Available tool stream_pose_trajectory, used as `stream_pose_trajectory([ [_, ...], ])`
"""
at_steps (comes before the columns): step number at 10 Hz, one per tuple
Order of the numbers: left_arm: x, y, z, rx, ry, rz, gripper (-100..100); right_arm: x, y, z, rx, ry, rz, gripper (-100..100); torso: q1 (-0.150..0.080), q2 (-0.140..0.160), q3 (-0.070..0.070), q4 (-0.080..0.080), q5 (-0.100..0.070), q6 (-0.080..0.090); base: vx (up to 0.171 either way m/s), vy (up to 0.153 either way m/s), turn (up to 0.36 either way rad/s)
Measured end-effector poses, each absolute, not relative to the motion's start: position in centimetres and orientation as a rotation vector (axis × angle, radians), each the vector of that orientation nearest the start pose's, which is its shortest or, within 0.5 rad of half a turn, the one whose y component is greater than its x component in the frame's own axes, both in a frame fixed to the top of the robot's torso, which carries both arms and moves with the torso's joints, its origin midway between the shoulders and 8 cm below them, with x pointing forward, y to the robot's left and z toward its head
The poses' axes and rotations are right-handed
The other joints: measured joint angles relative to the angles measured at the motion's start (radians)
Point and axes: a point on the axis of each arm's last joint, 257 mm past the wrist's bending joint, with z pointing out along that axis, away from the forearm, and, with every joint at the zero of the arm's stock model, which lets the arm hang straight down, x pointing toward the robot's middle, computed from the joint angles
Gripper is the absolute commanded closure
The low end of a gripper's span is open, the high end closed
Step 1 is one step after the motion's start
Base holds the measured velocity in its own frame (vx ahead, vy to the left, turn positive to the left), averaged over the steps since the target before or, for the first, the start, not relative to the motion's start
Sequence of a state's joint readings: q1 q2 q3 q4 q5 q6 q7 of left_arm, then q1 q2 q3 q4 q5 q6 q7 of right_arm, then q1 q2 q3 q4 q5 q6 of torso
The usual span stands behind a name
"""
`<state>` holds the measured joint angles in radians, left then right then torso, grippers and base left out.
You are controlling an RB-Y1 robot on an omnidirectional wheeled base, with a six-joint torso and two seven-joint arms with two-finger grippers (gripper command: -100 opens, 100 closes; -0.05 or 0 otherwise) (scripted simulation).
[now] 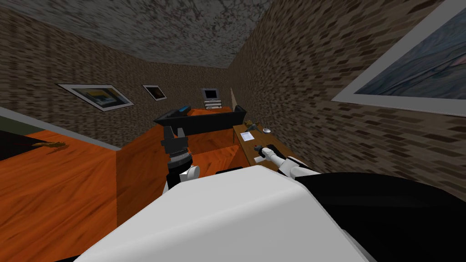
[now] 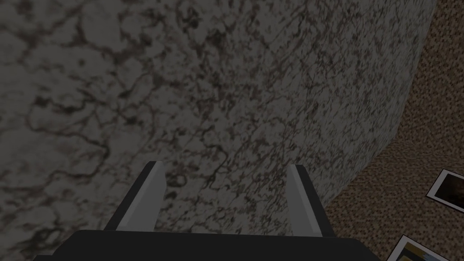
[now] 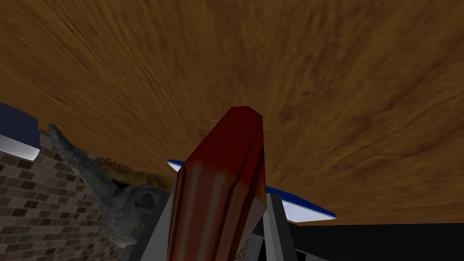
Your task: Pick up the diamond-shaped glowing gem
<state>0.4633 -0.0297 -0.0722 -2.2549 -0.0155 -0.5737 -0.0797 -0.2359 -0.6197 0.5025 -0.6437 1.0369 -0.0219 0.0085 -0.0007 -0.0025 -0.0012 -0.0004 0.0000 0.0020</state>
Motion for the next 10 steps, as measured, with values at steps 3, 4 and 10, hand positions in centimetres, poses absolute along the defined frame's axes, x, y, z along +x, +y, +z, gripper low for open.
stream_pose_trajectory([
  [3,34.1,25.1,3.9,-0.584,0.557,-1.321,0,42.0,-47.3,-51.2,-0.269,2.360,-0.306,100,0.003,-0.006,-0.004,-0.002,-0.001,0.000,0.081,0.043,-0.105],
  [4,34.1,25.1,3.9,-0.584,0.557,-1.321,0,42.0,-47.5,-51.2,-0.272,2.358,-0.306,100,0.001,-0.006,-0.004,-0.002,-0.002,-0.002,0.079,0.050,-0.115],
  [10,34.1,25.1,3.9,-0.584,0.557,-1.321,0,39.1,-48.3,-51.1,-0.335,2.357,-0.259,100,0.001,-0.008,-0.005,-0.003,-0.002,-0.002,0.105,0.056,-0.132],
])
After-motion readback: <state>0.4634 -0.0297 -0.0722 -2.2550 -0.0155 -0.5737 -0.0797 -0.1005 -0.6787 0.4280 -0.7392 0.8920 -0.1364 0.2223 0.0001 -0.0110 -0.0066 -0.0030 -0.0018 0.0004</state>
